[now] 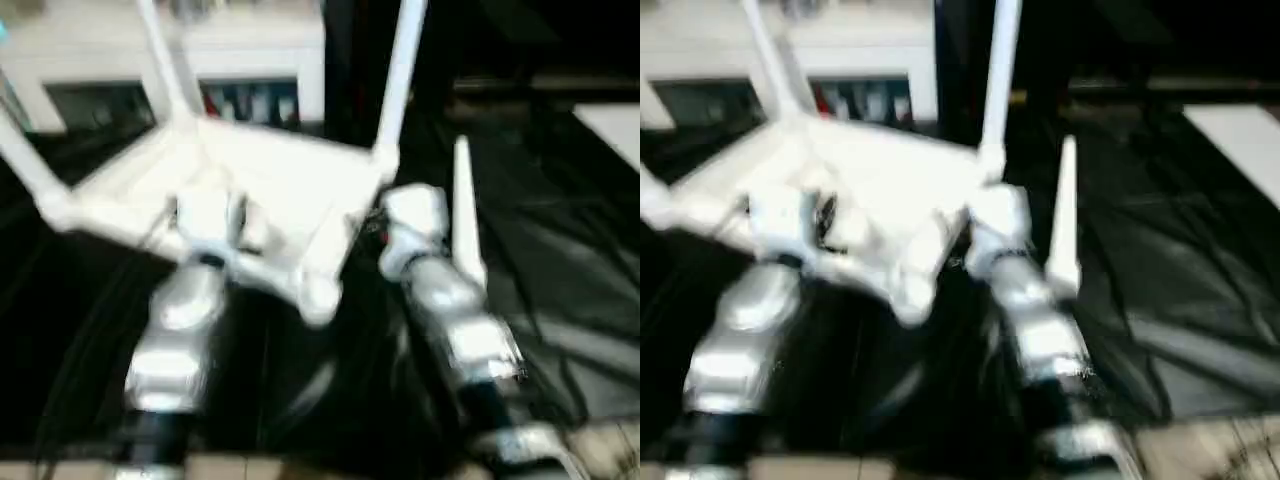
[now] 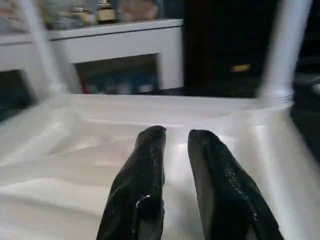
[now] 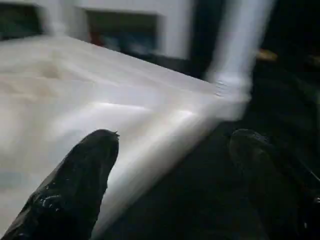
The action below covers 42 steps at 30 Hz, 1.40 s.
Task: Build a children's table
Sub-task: Rotate table base, then pick table leg
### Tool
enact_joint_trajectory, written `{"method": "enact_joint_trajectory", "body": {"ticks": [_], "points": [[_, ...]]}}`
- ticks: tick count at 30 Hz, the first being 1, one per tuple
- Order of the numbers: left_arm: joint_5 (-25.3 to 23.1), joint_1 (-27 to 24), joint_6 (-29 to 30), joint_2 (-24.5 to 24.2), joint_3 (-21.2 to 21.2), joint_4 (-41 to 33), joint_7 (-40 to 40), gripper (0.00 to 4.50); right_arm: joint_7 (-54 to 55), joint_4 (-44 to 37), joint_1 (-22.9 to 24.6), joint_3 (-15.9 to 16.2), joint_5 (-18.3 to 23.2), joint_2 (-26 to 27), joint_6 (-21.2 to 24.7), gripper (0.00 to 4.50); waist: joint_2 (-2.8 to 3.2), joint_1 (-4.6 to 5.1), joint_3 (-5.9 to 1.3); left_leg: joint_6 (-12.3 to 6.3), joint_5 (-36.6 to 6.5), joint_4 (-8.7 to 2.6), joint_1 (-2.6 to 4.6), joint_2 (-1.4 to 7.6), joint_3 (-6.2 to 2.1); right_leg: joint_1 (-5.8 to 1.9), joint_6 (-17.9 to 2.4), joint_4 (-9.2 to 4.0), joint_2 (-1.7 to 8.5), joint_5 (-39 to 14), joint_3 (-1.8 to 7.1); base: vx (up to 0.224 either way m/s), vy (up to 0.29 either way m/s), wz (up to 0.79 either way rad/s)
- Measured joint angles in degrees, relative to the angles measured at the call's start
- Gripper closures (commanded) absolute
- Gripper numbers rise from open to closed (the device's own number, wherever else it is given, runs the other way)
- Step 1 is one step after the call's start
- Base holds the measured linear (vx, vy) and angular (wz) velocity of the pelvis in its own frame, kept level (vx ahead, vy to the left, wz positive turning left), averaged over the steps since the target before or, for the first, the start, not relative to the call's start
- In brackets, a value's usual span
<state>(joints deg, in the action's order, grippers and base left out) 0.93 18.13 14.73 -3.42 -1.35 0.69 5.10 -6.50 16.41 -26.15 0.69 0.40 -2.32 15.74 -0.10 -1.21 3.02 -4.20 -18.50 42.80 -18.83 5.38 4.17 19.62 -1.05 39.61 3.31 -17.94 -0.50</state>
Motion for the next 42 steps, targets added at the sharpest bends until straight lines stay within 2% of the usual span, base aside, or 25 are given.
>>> {"method": "enact_joint_trajectory", "body": {"ticks": [1,2,3,4,5,6,7,8,9,10,11,13,15,16,22,25,26,29,32,37,40,42], "points": [[0.01,0.0,0.0,-0.07,-0.18,0.01,0.24,3.44,0.47,-0.05,-0.06,-0.73,0.0,-0.09,0.21,0.51,0.05,-0.2,-0.04,0.52,0.3,1.15,-1.16,-0.4,0.03,-0.9,-0.06,-0.92,-0.29,0.2,-0.11,0.127,-0.077,-0.02],[0.21,0.02,-0.04,-0.32,-0.08,0.0,0.53,3.44,1.01,-0.18,-0.38,-0.95,0.0,-0.08,0.75,0.51,0.17,-0.55,-0.15,1.54,0.92,0.82,-2.32,-0.75,0.14,-1.53,0.05,-1.6,-0.82,0.36,-0.28,0.127,-0.077,-0.02],[0.41,0.0,-0.07,-0.68,-0.06,-0.05,1.01,3.44,1.4,-0.39,-0.62,-1.08,0.07,0.15,1.76,0.51,0.56,-0.98,-0.29,2.33,2.1,-0.43,-3.58,-0.75,0.32,-2.02,-0.04,-1.8,-1.38,0.31,-0.75,0.116,-0.037,-0.07],[0.63,-0.1,-0.08,-1.14,-0.21,-0.19,2.25,3.44,2.17,-0.57,-1.26,-1.66,0.44,0.64,4.13,0.51,2.43,-1.25,-0.75,3.03,5.21,-5.34,-4.8,0.54,0.17,-2.52,-0.3,-1.9,-3.03,-0.03,-2.23,0.074,0.024,-0.03],[1.02,-0.3,-0.17,-1.73,-0.7,-0.46,3.71,3.4,2.66,-0.47,-1.84,-2.64,1.29,0.73,6.23,0.34,3.4,-1.4,-0.69,5.05,8.16,-5.54,-5.51,1.61,-0.35,-2.67,-0.29,-1.24,-3.92,-0.66,-3.18,0.074,0.024,-0.03],[1.55,-1.72,-0.14,-2.49,-0.9,-0.53,5.2,3.37,3.06,-0.22,-2.18,-2.63,1.81,1.74,8.2,0.24,3.29,-1.14,-0.59,4.8,7.46,-4.67,-5.66,1.86,-0.62,-1.65,-0.33,0.32,-3.72,-0.99,-3.46,0.053,0.041,-0.11],[1.66,-2.36,0.08,-3.06,-0.83,-0.18,6.02,3.37,3.28,-0.21,-2.49,-2.4,2.07,1.89,9.15,0.17,3.09,-0.91,-0.58,4.76,7.45,-4.69,-5.69,1.35,-0.66,-0.75,0.01,0.94,-3.06,-0.75,-2.8,0.042,0.055,-0.16],[1.76,-2.7,0.11,-3.26,-0.93,-0.16,7.09,3.37,3.93,0.42,-3.24,-2.51,2.07,1.15,9.85,0.17,2.98,-1.02,-0.53,4.81,7.49,-4.78,-5.73,0.8,-0.68,0.06,0.88,0.71,-1.97,-0.45,-1.59,0.042,0.055,-0.16],[1.83,-2.78,0.11,-3.3,-1.35,-0.18,8.18,3.37,4.61,1.17,-3.84,-3.08,2.05,-0.39,10.4,0.08,2.91,-1.05,-0.48,4.91,7.59,-4.82,-5.73,0.17,-0.72,0.94,2.97,0.38,-0.45,0.41,-0.58,-0.042,0.121,-0.06],[1.91,-2.76,0.09,-3.37,-1.7,-0.39,8.78,3.37,5.09,1.73,-4.07,-3.97,2.0,-1.46,10.52,0.08,2.8,-1.14,-0.47,4.98,7.72,-4.91,-5.78,0.05,-0.55,1.26,3.5,0.28,0.08,0.94,-0.44,-0.054,0.098,-0.08],[2.32,-2.74,0.08,-3.37,-1.97,-0.63,9.53,3.37,5.4,2.67,-4.64,-5.13,1.92,-2.57,10.65,0.08,2.67,-1.46,-0.47,4.93,7.93,-5.21,-5.95,0.19,-0.19,1.28,3.33,0.23,0.13,1.21,-0.44,-0.054,0.098,-0.08],[3.89,-2.88,0.25,-3.23,-3.64,-0.66,11.37,3.37,5.54,6.12,-7.04,-7.7,1.69,-5.36,11.28,0.08,2.48,-1.56,-0.27,5.17,8.56,-6.62,-5.77,1.07,1.34,1.41,2.58,-0.74,0.13,1.99,-0.5,-0.072,0.006,-0.04],[4.15,-2.94,0.34,-3.77,-3.61,-0.65,12.19,3.37,5.52,7.6,-8.96,-9.12,1.67,-6.88,11.37,0.08,2.4,-1.28,-0.22,5.36,8.82,-7.1,-5.4,1.98,2.71,1.25,2.26,-1.29,0.1,2.73,-0.53,-0.088,-0.001,-0.04],[4.17,-2.87,0.39,-4.41,-3.36,-0.64,12.39,3.37,5.26,9.61,-10.81,-9.18,1.73,-7.33,11.59,0.08,2.37,-0.88,-0.19,5.41,8.85,-7.14,-5.26,2.27,3.11,1.24,2.06,-1.35,0.09,2.96,-0.52,-0.079,0.01,-0.11],[4.38,-2.38,0.47,-5.71,-2.91,-0.53,14.66,3.37,4.04,20.31,-18.35,-9.19,2.19,-11.25,10.94,0.08,1.98,-0.69,0.05,5.44,8.86,-7.16,-5.1,2.86,4.08,1.44,1.96,-1.65,0.17,3.82,-0.54,-0.056,0.008,-0.07],[4.52,-1.73,1.1,-7.73,-3.01,-0.34,16.41,3.37,2.27,30.06,-23.74,-9.11,1.08,-12.98,9.29,0.08,1.9,-0.7,0.1,5.46,8.87,-7.16,-5.23,2.96,4.4,1.72,1.82,-1.66,0.23,4.05,-0.47,0.0,0.0,0.0],[4.79,-1.59,1.35,-8.21,-3.01,-0.36,17.23,3.2,2.04,32.58,-25.19,-9.06,0.84,-13.37,8.5,0.03,1.85,-0.72,0.13,5.46,8.87,-7.14,-5.23,2.99,4.49,1.78,1.59,-1.65,0.25,4.28,-0.45,0.0,0.0,0.0],[7.91,-1.42,5.18,-11.37,-4.08,-0.66,23.81,3.02,1.02,40.44,-29.3,-8.19,-0.34,-14.47,7.99,0.0,1.6,-0.88,0.1,5.44,8.9,-7.13,-5.32,3.2,4.78,2.01,1.58,-1.65,0.22,4.3,-0.4,0.0,0.0,0.0],[9.99,-1.63,9.14,-16.73,-7.89,-4.13,32.36,2.89,0.76,47.35,-32.32,-8.0,-0.51,-14.58,8.78,0.0,1.25,-1.14,0.22,5.3,9.13,-7.14,-5.55,3.55,5.15,2.36,1.59,-1.66,0.14,4.29,-0.41,0.0,0.0,0.0],[13.15,-1.64,13.99,-22.12,-11.06,-10.28,41.11,2.53,1.16,54.93,-35.08,-8.26,-0.85,-14.86,10.76,0.0,1.07,-1.8,0.27,5.12,9.23,-7.14,-5.67,3.87,5.8,2.5,1.55,-1.89,0.13,4.22,-0.31,0.0,0.0,0.0],[14.75,-1.62,17.03,-23.95,-11.73,-13.55,43.57,2.36,1.43,57.14,-35.53,-7.24,-2.43,-15.01,11.74,0.0,0.16,-2.18,0.39,5.12,9.24,-7.18,-5.69,4.08,6.04,2.53,1.55,-1.93,0.1,4.22,-0.34,0.0,0.0,0.0],[15.28,-1.62,18.29,-24.22,-12.31,-14.7,44.28,2.15,1.58,57.72,-35.55,-7.02,-2.63,-15.08,11.74,0.0,-0.12,-2.41,0.38,5.12,9.24,-7.18,-5.68,4.17,6.24,2.51,1.55,-1.96,0.11,4.22,-0.32,0.0,0.0,0.0]]}}
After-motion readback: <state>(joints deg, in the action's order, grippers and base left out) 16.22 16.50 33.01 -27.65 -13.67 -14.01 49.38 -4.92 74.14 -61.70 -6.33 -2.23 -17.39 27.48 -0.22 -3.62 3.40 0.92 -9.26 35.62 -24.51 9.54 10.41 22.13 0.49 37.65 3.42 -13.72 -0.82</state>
